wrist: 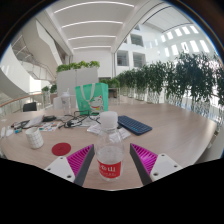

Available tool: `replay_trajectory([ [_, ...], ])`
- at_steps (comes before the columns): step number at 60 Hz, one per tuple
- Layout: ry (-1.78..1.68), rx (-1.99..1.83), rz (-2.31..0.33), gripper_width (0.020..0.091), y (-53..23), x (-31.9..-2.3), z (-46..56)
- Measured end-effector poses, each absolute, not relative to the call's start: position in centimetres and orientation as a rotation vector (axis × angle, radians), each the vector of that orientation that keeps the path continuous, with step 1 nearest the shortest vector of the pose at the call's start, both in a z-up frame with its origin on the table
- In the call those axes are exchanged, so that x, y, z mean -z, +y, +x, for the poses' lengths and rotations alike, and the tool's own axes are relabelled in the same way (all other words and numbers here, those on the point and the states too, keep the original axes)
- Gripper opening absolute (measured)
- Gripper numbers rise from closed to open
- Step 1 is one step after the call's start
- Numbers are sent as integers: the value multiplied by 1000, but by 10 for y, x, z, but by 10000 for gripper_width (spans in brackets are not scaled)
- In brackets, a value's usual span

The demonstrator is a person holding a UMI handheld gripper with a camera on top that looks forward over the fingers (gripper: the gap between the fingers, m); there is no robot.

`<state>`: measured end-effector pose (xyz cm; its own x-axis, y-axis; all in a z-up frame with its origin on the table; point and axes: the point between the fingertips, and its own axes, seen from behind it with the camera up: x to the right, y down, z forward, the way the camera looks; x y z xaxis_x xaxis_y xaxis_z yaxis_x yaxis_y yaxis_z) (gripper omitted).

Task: Pour water

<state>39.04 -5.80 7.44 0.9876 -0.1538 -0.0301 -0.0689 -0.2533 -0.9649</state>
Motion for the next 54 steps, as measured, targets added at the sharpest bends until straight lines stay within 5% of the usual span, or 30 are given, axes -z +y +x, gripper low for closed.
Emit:
replay_trajectory([
  [6,141,65,-1834,724,-33,-57,387],
  [10,129,70,-1838,511,-21,-47,387],
  [20,205,88,-1830,443,-21,-49,391],
  [29,284,82,-1920,313,-19,-45,390],
  [47,-215,574,-1858,307,22,-206,324],
  [54,-653,894,-1808,306,61,-198,246],
])
